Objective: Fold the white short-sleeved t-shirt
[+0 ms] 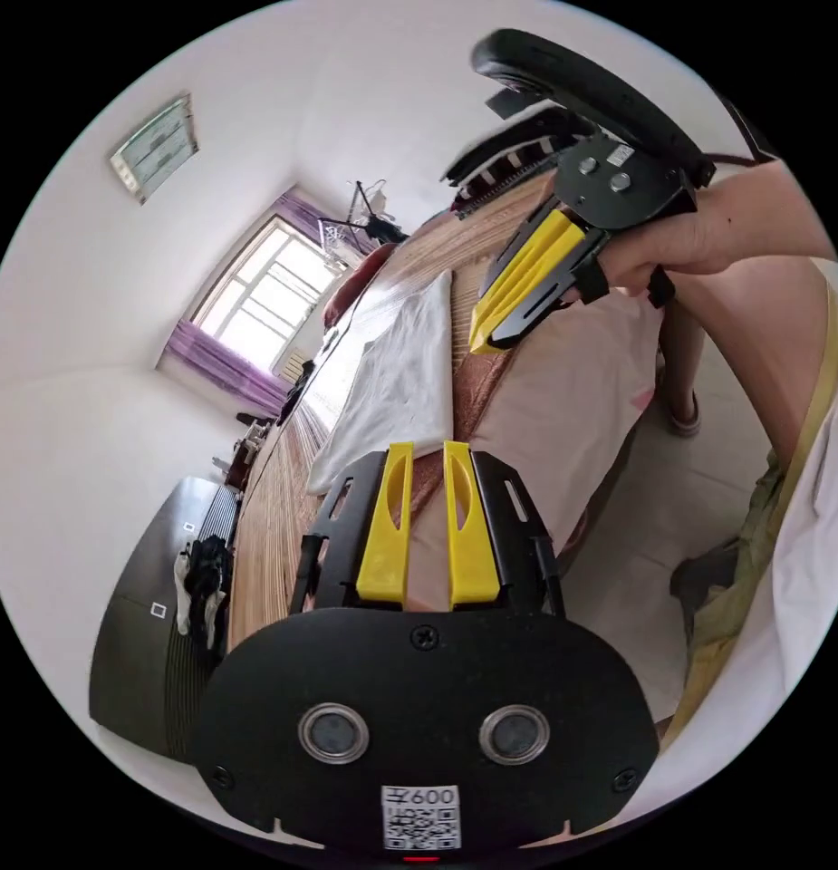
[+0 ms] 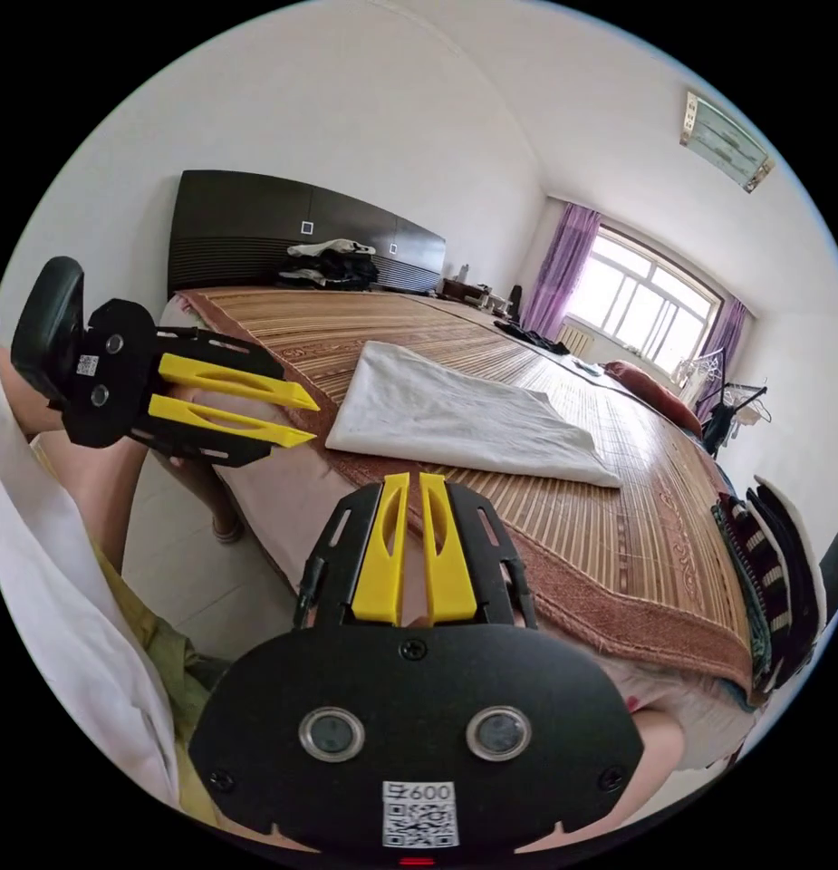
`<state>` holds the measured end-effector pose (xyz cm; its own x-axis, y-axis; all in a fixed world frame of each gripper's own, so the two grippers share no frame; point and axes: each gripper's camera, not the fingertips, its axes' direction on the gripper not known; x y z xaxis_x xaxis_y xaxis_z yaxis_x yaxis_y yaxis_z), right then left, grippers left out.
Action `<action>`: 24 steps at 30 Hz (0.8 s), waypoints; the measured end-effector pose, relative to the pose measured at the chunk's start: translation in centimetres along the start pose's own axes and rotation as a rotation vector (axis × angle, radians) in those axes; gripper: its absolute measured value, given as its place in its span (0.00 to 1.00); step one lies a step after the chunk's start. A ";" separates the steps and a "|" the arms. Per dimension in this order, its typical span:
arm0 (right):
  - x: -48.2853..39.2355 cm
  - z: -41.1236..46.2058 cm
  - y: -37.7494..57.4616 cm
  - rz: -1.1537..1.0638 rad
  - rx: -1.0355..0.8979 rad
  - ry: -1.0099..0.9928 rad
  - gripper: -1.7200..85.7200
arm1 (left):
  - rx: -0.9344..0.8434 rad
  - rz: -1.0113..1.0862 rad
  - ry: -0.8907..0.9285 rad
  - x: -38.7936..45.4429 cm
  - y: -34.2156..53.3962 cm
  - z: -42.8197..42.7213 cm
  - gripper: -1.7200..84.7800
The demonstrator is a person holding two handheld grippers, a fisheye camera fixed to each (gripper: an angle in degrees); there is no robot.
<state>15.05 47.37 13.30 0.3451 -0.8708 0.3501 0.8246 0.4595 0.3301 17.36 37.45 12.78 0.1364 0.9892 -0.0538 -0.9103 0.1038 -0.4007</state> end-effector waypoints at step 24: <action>-2.3 2.9 -2.7 -0.168 0.059 0.039 0.01 | -0.105 0.196 -0.005 0.0 -6.6 -1.2 0.03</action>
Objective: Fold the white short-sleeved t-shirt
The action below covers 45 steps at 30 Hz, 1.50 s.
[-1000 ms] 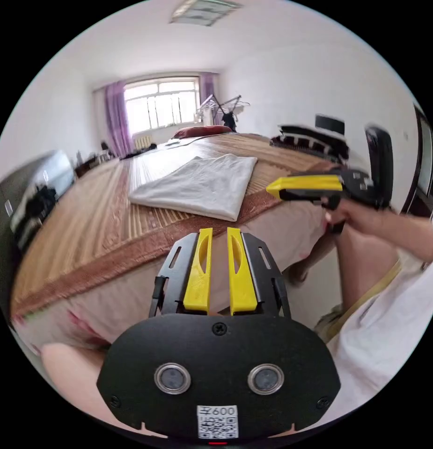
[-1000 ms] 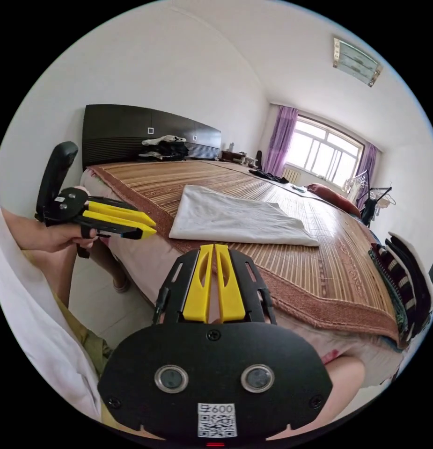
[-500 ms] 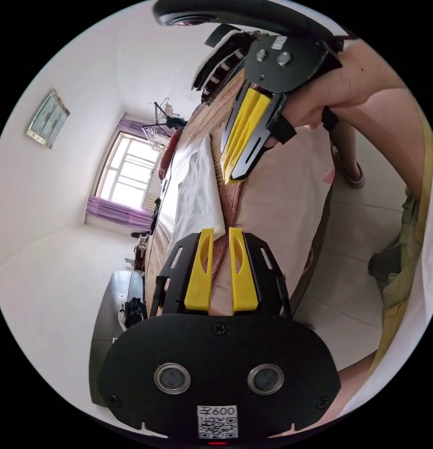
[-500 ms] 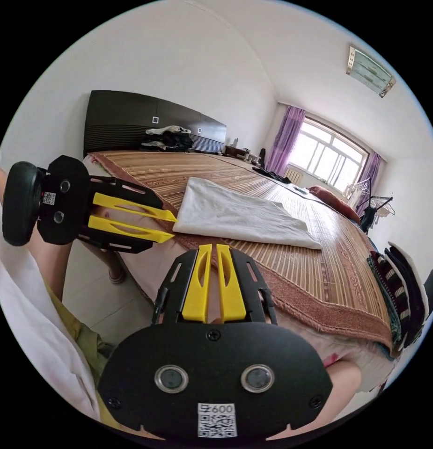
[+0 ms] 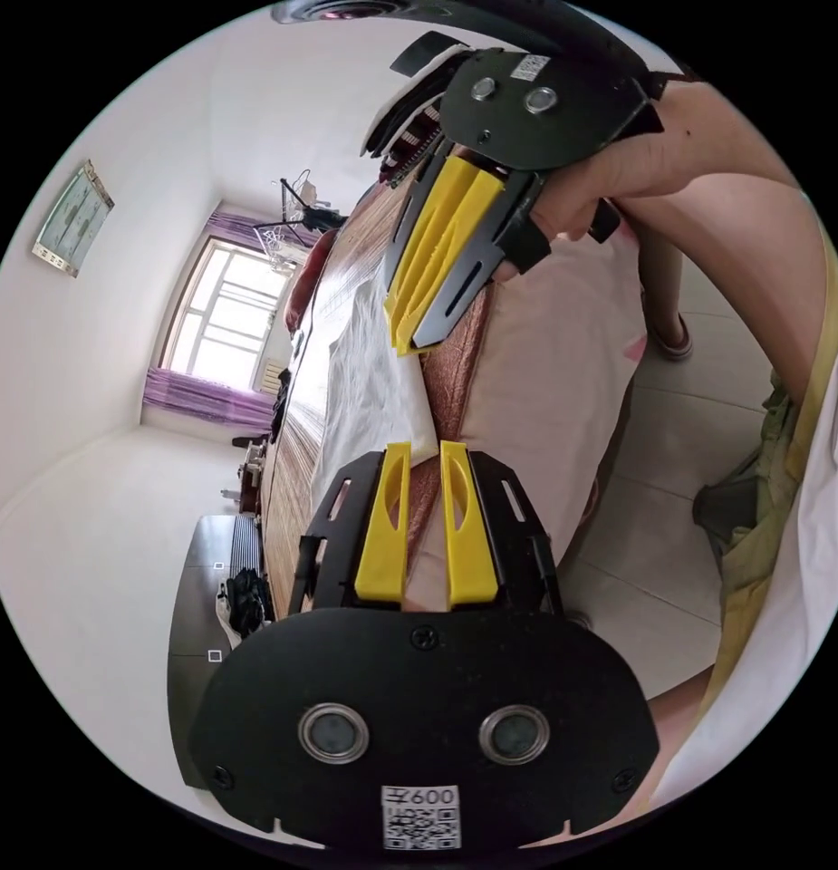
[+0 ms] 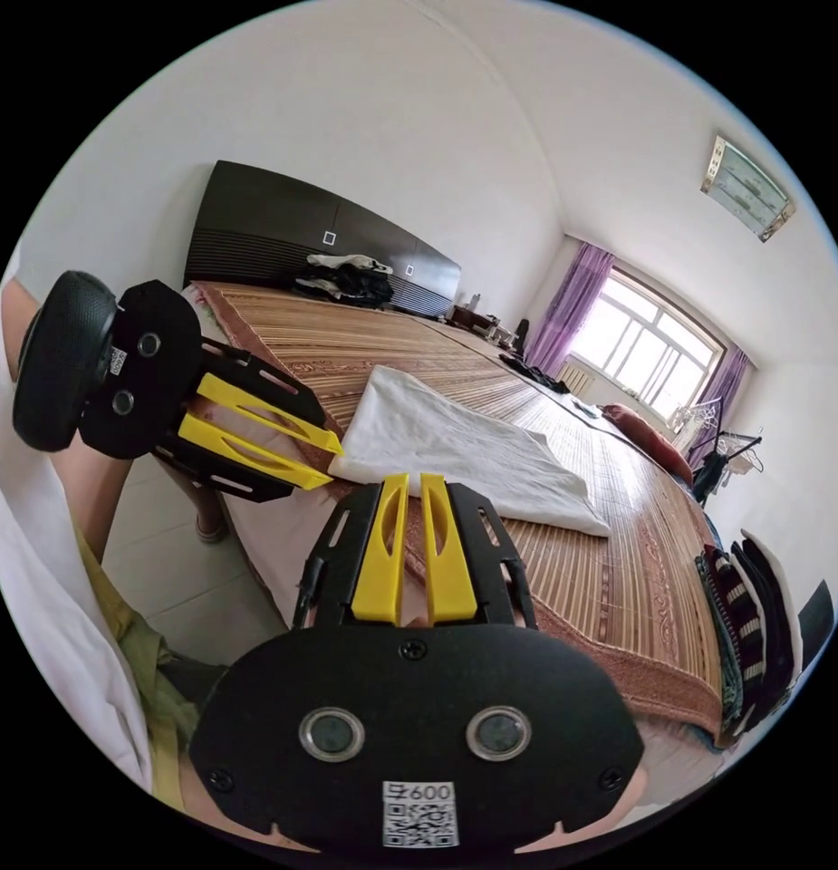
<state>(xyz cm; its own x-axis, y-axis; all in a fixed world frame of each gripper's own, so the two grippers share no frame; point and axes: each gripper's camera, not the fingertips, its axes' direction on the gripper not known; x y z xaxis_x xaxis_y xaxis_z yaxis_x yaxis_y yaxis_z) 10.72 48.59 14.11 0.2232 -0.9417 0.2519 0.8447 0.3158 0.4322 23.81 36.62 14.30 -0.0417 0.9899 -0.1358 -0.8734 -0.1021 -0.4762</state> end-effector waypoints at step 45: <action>-11.2 11.2 -20.1 -0.615 -0.352 -0.018 0.01 | -0.014 -0.170 -0.123 0.2 13.7 -2.5 0.17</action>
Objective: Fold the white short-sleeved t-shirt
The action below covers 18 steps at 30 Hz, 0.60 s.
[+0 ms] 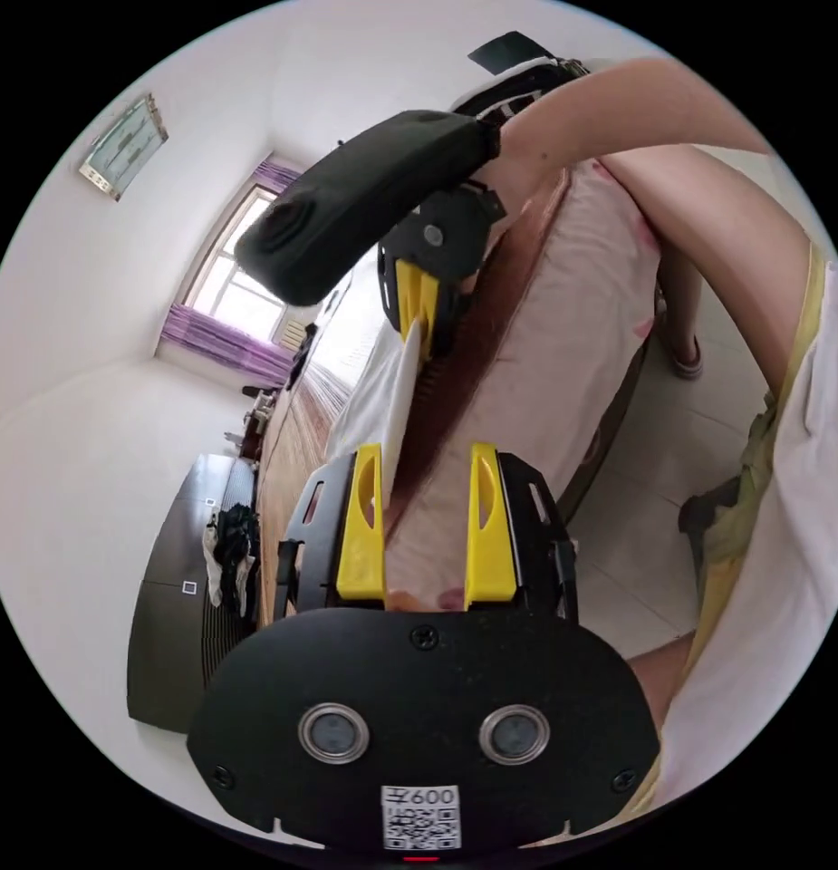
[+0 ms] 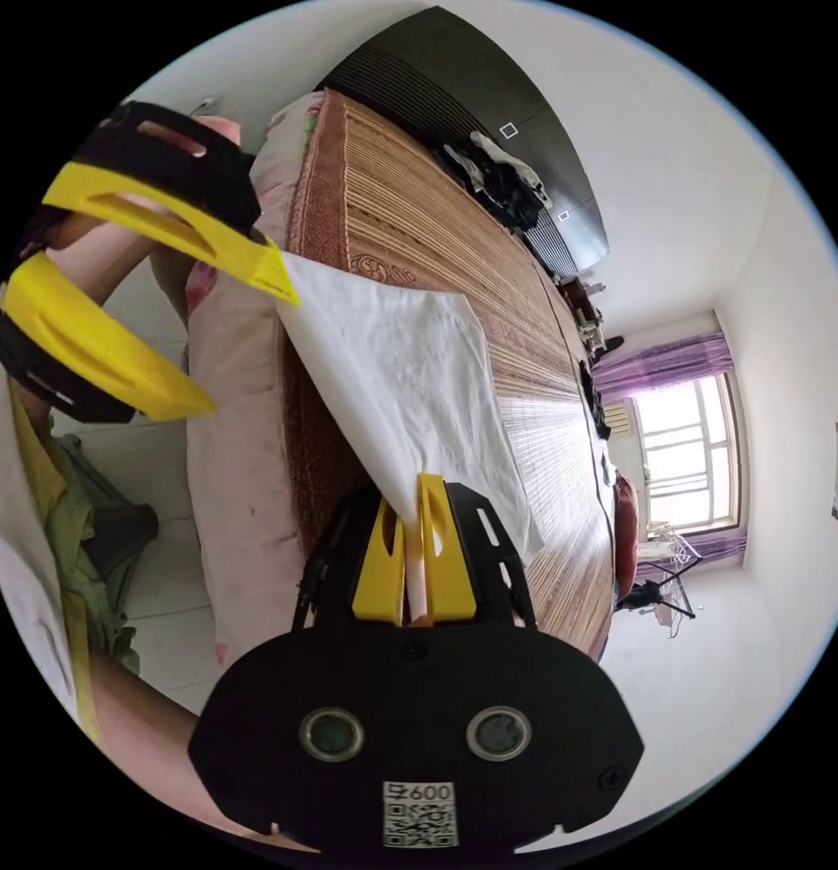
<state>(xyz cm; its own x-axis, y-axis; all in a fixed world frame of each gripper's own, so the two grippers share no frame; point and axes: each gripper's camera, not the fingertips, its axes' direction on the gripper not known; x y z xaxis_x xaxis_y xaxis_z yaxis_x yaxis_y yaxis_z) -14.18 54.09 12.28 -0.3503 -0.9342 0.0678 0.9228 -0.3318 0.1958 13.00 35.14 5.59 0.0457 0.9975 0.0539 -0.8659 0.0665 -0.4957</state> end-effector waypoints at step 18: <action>-5.4 1.2 4.8 -0.064 -0.174 0.307 0.01 | -0.201 0.226 -0.104 3.5 3.2 5.4 0.04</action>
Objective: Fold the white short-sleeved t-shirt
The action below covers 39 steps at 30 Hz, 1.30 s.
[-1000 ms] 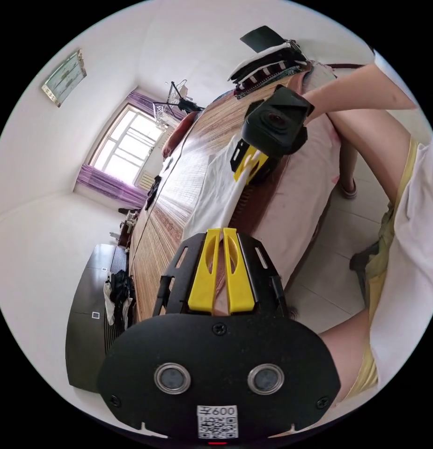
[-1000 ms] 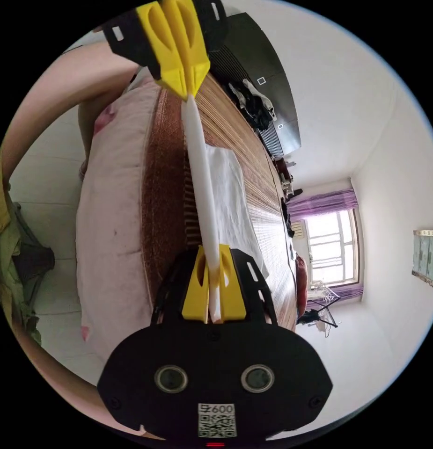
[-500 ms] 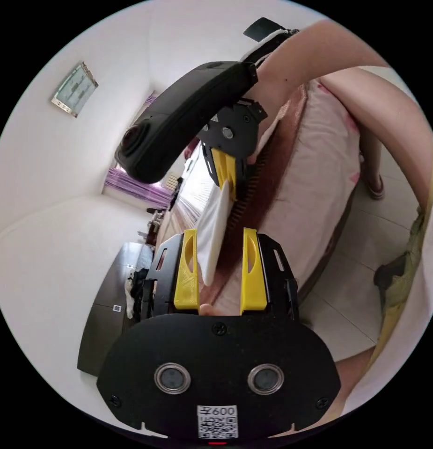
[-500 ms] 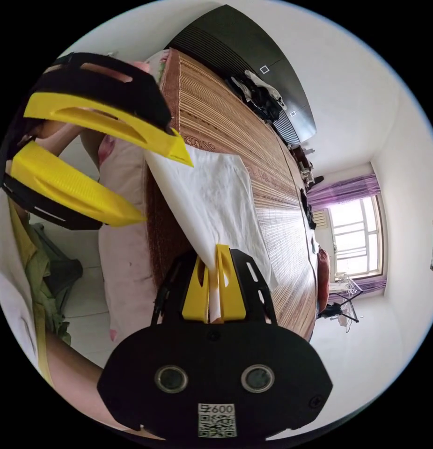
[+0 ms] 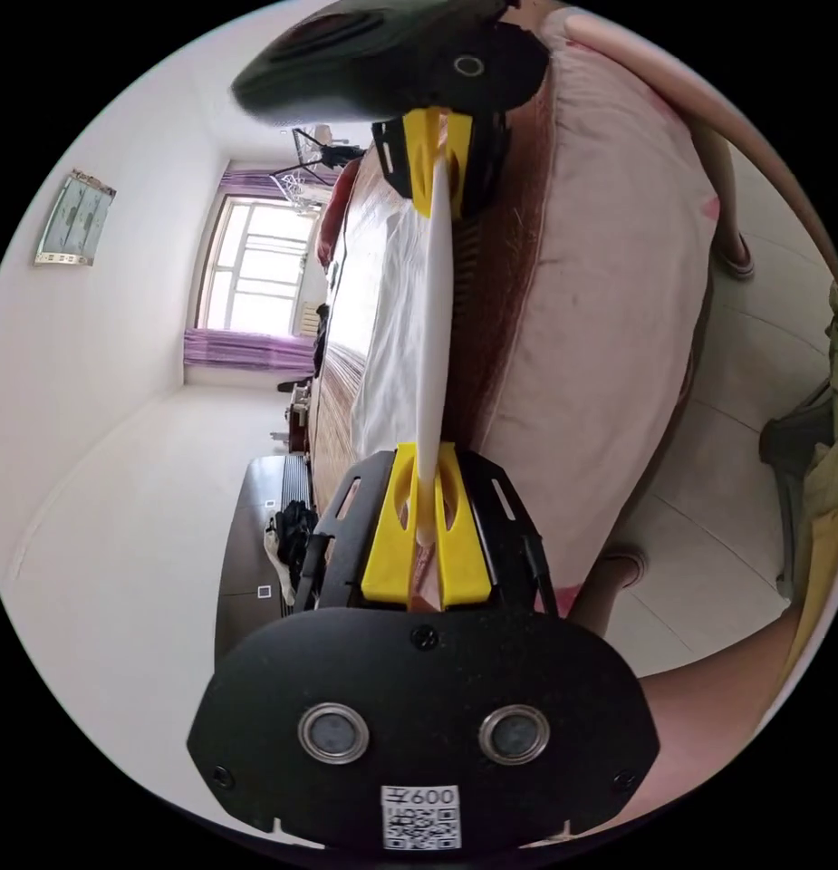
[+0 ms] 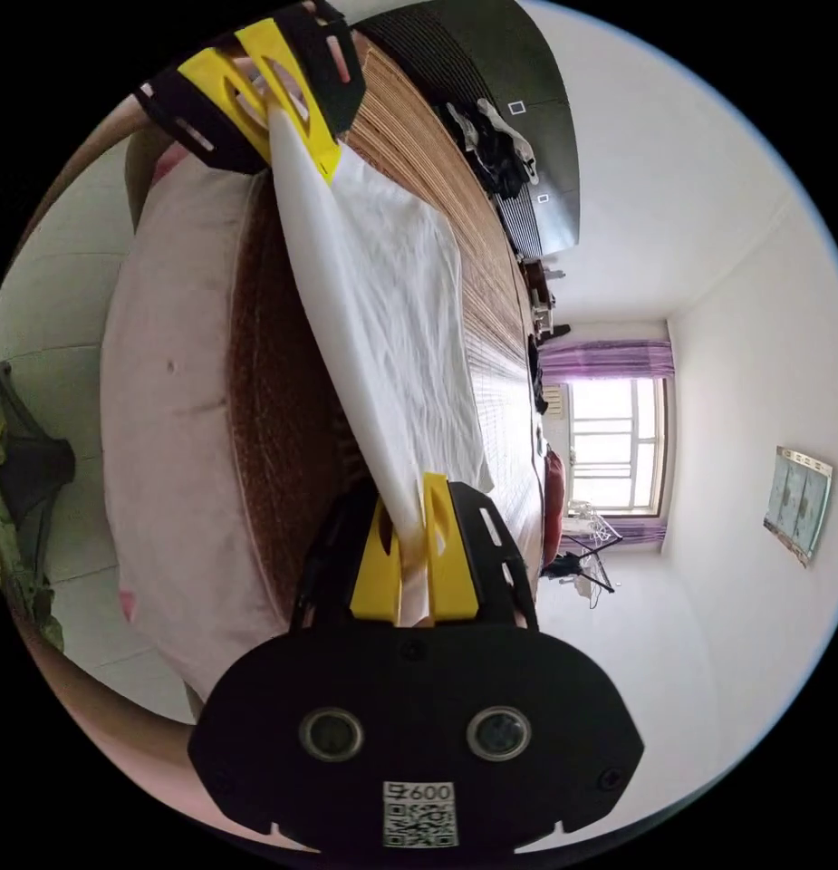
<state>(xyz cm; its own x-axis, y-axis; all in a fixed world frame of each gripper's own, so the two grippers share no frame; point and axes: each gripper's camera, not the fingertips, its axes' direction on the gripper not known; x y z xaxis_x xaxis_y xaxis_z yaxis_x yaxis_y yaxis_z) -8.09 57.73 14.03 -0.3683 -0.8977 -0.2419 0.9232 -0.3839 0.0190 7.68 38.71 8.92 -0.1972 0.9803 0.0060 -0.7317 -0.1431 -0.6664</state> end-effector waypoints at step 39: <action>-0.4 -20.3 26.6 0.323 0.070 -0.206 0.02 | 0.051 -0.085 0.128 -8.0 15.5 -8.3 0.02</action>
<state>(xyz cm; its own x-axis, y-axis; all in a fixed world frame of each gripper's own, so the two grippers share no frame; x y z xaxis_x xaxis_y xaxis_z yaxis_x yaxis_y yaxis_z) 18.82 52.25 -5.12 -0.0810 -0.9966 -0.0132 0.9881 -0.0820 0.1302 3.29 29.80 -7.64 -0.0509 0.9980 -0.0370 -0.7749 -0.0628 -0.6290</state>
